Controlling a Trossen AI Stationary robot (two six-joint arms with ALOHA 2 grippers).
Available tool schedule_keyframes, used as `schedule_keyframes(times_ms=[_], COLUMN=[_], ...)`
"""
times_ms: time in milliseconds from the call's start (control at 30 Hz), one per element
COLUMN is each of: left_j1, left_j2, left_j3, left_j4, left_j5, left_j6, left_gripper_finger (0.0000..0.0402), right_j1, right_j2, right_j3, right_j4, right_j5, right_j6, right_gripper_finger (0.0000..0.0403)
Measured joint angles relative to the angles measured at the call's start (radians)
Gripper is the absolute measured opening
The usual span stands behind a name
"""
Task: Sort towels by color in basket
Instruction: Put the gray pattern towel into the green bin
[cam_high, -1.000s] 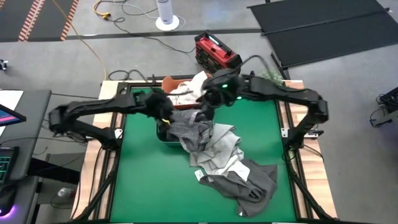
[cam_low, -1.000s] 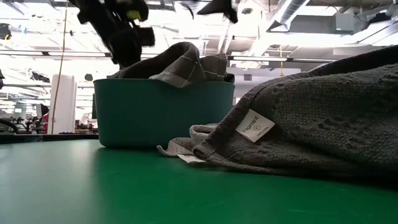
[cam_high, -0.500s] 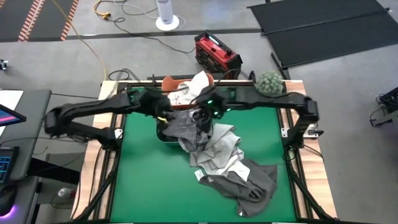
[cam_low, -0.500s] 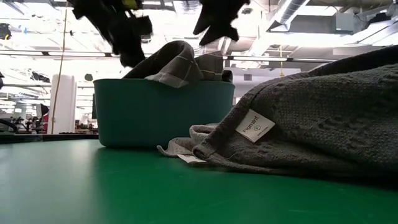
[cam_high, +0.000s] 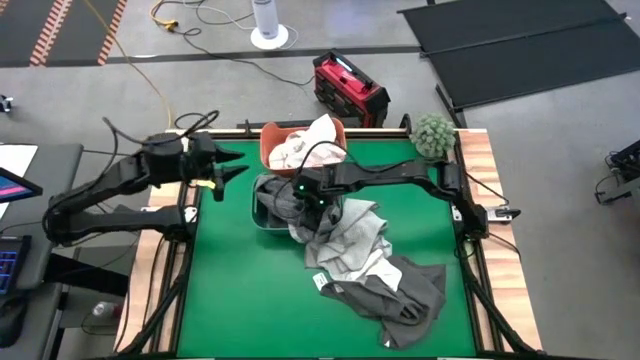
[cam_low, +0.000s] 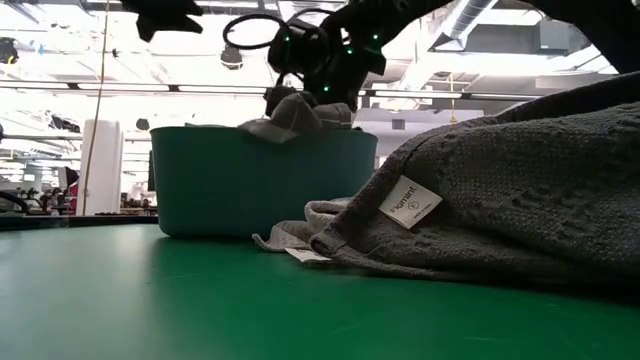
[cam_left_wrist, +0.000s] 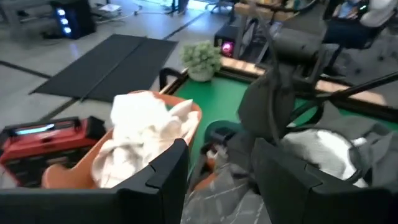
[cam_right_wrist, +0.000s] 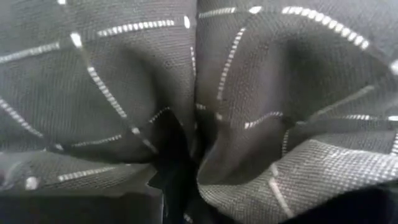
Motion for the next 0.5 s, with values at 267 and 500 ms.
schedule_keyframes(times_ms=[267,500], left_j1=[0.0,0.0], left_j2=[0.116,0.403], left_j3=[0.0,0.0], left_j4=[-0.053,0.001], left_j5=[-0.013,0.083], left_j6=[0.048,0.17], left_gripper_finger=[0.0167,0.0167], right_j1=[-0.006,-0.009], right_j2=[-0.158,-0.338], right_j3=[0.07,0.265], right_j4=[-0.14,-0.219], right_j5=[0.028,0.179], right_j6=[0.027,0.046], right_gripper_finger=[0.0193,0.0193])
